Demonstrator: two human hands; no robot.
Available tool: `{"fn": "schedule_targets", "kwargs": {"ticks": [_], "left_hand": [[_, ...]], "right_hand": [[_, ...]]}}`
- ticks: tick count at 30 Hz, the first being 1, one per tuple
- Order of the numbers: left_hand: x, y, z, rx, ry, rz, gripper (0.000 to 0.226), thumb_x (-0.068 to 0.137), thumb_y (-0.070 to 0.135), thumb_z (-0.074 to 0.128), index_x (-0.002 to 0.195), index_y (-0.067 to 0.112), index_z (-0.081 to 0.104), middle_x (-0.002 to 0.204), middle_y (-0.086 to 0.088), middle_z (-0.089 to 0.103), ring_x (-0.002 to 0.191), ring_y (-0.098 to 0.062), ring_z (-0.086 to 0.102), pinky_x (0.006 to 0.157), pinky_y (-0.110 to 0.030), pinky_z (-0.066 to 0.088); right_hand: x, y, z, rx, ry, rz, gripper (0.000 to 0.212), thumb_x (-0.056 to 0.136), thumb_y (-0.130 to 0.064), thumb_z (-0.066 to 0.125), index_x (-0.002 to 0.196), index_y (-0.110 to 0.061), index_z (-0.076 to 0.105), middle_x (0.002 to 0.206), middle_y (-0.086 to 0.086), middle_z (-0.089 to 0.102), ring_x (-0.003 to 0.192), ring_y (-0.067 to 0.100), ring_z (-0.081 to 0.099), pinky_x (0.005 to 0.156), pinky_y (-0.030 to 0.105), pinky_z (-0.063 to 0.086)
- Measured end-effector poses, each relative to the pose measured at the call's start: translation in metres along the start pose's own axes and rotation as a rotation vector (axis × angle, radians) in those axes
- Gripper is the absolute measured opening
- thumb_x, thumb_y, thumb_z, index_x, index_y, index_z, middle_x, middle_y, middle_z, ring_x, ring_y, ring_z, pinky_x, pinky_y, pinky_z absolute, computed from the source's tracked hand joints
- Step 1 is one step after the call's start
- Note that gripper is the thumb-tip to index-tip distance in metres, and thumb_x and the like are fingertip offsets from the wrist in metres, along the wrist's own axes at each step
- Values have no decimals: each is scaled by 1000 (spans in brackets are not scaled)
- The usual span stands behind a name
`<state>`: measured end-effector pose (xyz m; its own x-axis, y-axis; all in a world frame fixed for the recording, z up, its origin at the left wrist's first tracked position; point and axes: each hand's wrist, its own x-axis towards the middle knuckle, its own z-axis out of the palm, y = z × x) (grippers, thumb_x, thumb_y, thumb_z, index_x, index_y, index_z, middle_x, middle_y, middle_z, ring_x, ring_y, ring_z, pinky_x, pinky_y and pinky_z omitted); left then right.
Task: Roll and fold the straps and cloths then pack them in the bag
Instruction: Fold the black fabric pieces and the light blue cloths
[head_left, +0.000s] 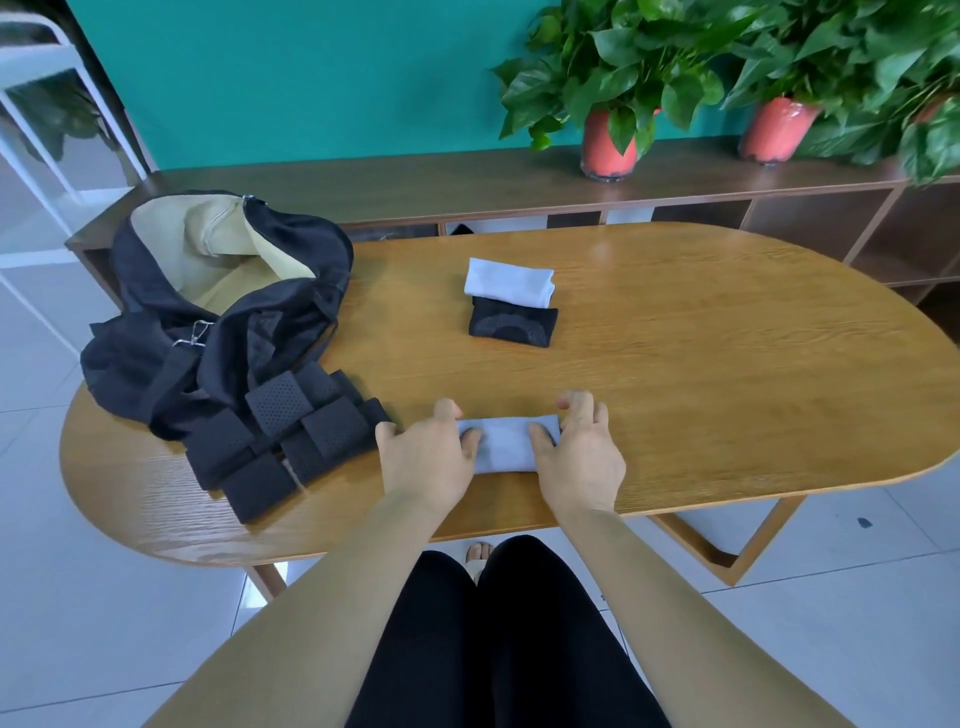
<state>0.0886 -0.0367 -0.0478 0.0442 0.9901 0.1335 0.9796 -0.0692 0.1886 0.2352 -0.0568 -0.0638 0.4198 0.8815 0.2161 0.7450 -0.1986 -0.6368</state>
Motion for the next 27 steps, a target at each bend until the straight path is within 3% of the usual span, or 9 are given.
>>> {"fn": "schedule_targets", "kwargs": {"ticks": [3, 5, 8, 9, 12, 15, 19, 22, 27], "left_hand": [[1, -1, -2, 19, -19, 22, 29, 99, 47, 34, 115, 23, 40, 52, 9, 45, 48, -11, 40, 79, -33, 22], [0, -2, -8, 51, 20, 49, 31, 99, 49, 34, 117, 24, 39, 58, 10, 50, 54, -14, 46, 82, -34, 25], [-5, -5, -10, 50, 129, 92, 32, 98, 44, 41, 121, 23, 47, 93, 4, 59, 87, -19, 56, 85, -35, 29], [-9, -5, -9, 29, 177, 122, 32, 97, 41, 45, 122, 23, 51, 102, 0, 59, 94, -21, 55, 87, -37, 32], [-23, -3, -6, -1, 252, 304, 37, 96, 31, 47, 130, 18, 53, 130, -4, 54, 118, -23, 50, 100, -40, 32], [-35, -2, -3, 96, 51, 425, 52, 103, 34, 25, 150, 14, 23, 158, -3, 23, 146, -17, 17, 117, -40, 1], [-34, -7, 7, 176, -140, 370, 57, 103, 40, 10, 153, 15, -3, 161, -2, -2, 148, -17, -5, 115, -43, -15], [-33, -8, 8, 187, -169, 377, 56, 104, 38, 12, 152, 17, -5, 161, -3, -4, 148, -18, -7, 114, -42, -17], [-29, -9, 3, 198, -186, 394, 53, 105, 30, 15, 153, 18, -4, 161, -1, -3, 148, -16, -6, 113, -44, -20]], "right_hand": [[1, 1, 2, -51, 38, -62, 22, 86, -26, 64, 105, -18, 56, 101, 2, 51, 85, 22, 54, 62, 29, 37], [0, 4, 4, -79, 128, -158, 11, 82, -20, 69, 90, -15, 63, 91, 5, 53, 80, 25, 53, 62, 32, 41], [-1, 5, -3, -168, 271, -286, 4, 82, -20, 67, 81, -17, 69, 92, 5, 59, 78, 27, 54, 62, 32, 39], [-2, 6, -6, -199, 278, -342, 12, 85, -23, 60, 85, -17, 70, 100, 6, 61, 85, 28, 56, 65, 34, 39], [-10, 8, -11, -298, 105, -585, 35, 91, -29, 43, 109, -13, 68, 124, 11, 60, 118, 31, 52, 90, 42, 38], [-20, 16, -7, -470, -131, -707, 51, 99, -36, 27, 130, -7, 55, 138, 14, 51, 133, 29, 43, 109, 45, 23], [-24, 18, -4, -564, -259, -608, 66, 102, -42, 5, 134, -6, 52, 138, 14, 52, 130, 29, 47, 110, 44, 23], [-23, 16, -5, -579, -280, -587, 60, 102, -38, 12, 132, -7, 54, 135, 13, 55, 127, 28, 50, 109, 45, 36], [-20, 14, -6, -586, -312, -583, 51, 94, -31, 27, 127, -9, 59, 129, 12, 60, 121, 27, 56, 103, 46, 42]]}}
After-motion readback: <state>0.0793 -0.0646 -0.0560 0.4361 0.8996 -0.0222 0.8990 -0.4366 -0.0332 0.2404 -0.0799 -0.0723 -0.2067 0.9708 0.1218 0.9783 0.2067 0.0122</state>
